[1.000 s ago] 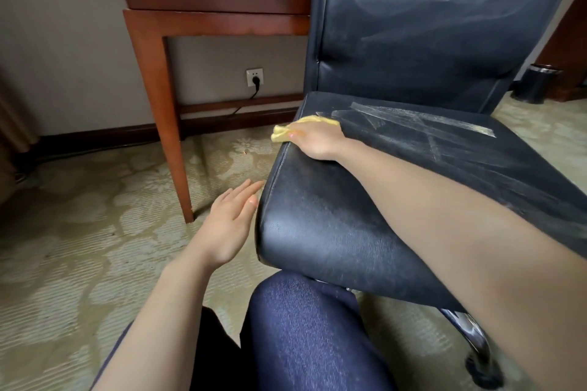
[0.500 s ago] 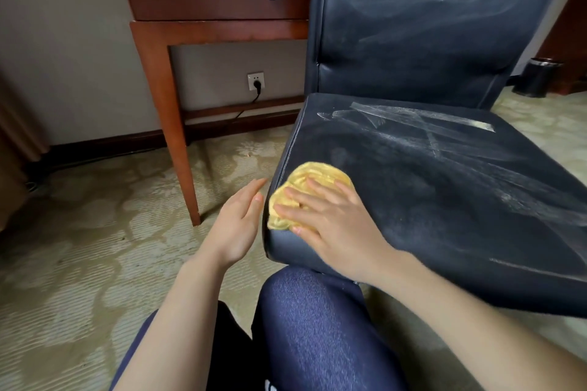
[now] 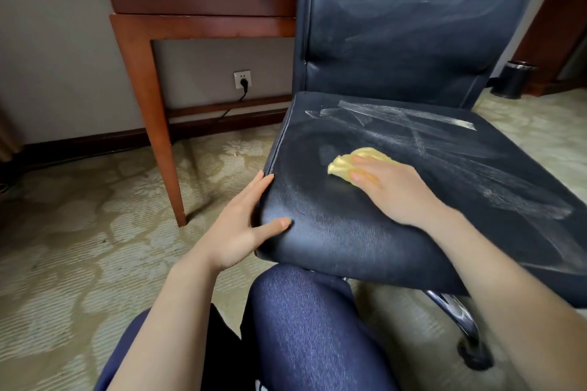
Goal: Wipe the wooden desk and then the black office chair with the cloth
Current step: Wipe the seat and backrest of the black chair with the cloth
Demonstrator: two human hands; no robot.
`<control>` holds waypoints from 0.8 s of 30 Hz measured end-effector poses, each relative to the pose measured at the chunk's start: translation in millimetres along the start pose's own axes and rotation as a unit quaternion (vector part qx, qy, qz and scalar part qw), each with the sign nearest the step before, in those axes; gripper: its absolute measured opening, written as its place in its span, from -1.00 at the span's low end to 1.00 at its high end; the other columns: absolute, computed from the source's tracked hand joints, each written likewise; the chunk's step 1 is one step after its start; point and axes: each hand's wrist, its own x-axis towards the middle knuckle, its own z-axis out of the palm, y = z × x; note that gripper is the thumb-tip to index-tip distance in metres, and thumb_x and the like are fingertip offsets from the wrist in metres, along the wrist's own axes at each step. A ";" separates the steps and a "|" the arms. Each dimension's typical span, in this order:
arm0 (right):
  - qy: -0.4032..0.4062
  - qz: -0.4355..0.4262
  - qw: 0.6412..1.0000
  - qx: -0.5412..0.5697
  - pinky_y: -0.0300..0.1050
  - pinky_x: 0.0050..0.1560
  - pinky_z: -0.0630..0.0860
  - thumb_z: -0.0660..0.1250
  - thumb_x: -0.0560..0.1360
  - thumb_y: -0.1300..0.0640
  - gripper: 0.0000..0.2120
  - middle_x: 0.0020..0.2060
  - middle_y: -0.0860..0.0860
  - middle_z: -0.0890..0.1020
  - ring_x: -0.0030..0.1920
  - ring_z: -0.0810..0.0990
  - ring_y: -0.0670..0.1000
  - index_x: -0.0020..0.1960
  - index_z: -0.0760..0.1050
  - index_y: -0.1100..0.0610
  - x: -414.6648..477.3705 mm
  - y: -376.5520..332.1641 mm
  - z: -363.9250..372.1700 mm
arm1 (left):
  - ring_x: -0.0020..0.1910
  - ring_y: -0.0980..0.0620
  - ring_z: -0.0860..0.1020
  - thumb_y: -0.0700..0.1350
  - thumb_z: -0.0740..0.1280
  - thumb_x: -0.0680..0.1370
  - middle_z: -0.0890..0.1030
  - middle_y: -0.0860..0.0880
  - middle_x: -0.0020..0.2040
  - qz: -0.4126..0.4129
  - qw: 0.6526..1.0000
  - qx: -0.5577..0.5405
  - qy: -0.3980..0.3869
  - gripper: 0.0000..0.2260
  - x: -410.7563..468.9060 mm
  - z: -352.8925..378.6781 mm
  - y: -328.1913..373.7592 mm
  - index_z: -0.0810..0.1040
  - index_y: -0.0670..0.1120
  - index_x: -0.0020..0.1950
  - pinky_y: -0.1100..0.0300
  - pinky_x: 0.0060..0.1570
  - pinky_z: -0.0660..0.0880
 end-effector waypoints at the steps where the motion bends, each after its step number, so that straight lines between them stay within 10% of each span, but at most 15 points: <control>1: -0.026 0.018 0.999 0.008 0.01 0.39 0.23 -0.02 0.65 -0.04 -0.65 0.36 -0.27 0.37 0.43 0.22 -0.15 0.39 0.34 -0.21 17.2 6.2 1.8 | 0.43 0.35 0.04 0.00 0.41 0.47 0.07 0.16 0.53 -0.001 1.000 -0.004 0.001 -0.33 0.2 0.0 0.6 0.17 0.08 0.51 0.40 0.34 -0.04; 11: -0.108 0.096 0.989 -0.010 0.14 0.44 0.00 -0.10 0.65 -0.07 -0.59 0.52 -0.06 0.11 0.52 0.06 0.03 0.48 0.17 -0.19 121.1 -3.2 23.8 | 0.48 0.25 0.05 -0.06 0.24 0.59 0.11 0.11 0.53 -0.012 1.000 0.003 0.027 -0.55 4.0 -1.6 -2.9 0.25 0.08 0.48 0.28 0.44 -0.06; 24: 0.040 -0.101 0.994 -0.019 0.03 0.44 0.08 0.19 0.58 -0.06 -0.65 0.39 -0.12 0.40 0.45 0.27 -0.02 0.36 0.40 -0.15 -27.7 -53.5 34.0 | 0.46 0.25 0.06 -0.06 0.06 0.66 0.14 0.09 0.53 -0.041 0.997 0.020 0.069 -0.62 7.6 -1.0 -14.0 0.25 0.02 0.49 0.35 0.37 -0.06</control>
